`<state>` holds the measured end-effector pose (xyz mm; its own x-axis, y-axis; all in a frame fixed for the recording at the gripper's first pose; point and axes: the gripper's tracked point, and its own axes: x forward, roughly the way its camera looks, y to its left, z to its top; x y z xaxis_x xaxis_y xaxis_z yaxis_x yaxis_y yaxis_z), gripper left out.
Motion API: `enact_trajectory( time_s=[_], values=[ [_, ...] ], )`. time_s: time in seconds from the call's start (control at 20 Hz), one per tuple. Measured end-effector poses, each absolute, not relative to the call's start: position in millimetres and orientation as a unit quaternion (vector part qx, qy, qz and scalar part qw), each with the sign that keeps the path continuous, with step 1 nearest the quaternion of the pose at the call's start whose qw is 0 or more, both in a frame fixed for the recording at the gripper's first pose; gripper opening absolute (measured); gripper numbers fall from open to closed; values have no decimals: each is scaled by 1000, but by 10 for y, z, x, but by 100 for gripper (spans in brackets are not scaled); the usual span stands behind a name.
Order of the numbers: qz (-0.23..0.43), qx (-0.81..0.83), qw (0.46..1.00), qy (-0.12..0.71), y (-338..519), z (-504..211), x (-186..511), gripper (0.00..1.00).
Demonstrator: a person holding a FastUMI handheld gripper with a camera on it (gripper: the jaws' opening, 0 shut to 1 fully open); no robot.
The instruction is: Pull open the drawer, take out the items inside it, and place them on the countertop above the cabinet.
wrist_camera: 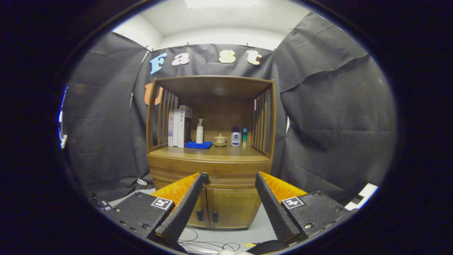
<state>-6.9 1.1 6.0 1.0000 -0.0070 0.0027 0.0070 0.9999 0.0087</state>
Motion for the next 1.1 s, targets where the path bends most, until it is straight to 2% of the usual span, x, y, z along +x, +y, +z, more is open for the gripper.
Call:
enact_trajectory(
  time_s=[0.5, 0.9, 1.1],
  values=[
    [7, -3, 1000, 9, 75, 67, 222, 98],
    [17, -15, 1000, 2, 295, 122, 979, 98],
    [26, -16, 999, 13, 494, -75, 1423, 98]
  ],
)
